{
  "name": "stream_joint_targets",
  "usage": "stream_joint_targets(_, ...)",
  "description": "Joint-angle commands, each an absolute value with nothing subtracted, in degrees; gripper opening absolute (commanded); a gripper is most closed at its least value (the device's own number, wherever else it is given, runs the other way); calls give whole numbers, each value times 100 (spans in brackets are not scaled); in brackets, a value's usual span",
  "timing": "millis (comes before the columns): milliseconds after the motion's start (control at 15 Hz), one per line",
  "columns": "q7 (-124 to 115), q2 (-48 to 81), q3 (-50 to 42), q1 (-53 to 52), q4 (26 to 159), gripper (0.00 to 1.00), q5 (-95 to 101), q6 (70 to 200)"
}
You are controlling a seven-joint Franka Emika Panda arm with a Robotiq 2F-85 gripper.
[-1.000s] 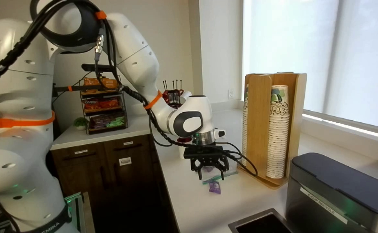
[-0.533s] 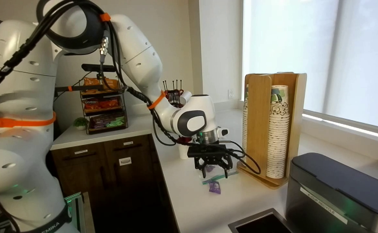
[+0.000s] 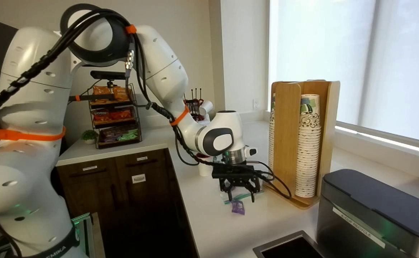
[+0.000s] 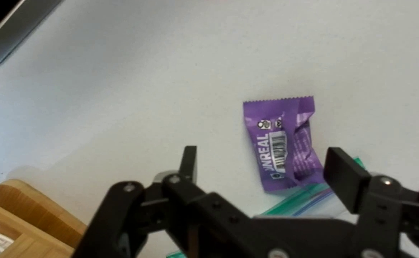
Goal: Put the small packet inside the mug
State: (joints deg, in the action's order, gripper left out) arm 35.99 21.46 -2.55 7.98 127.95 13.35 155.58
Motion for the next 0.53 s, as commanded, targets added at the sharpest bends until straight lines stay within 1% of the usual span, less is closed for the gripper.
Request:
stream_joint_targets(0,3426,2314,-225,807,12638,60,1378,15463)
stream_joint_targets(467,3292,2376,-243,785,12603,6,1450,15461)
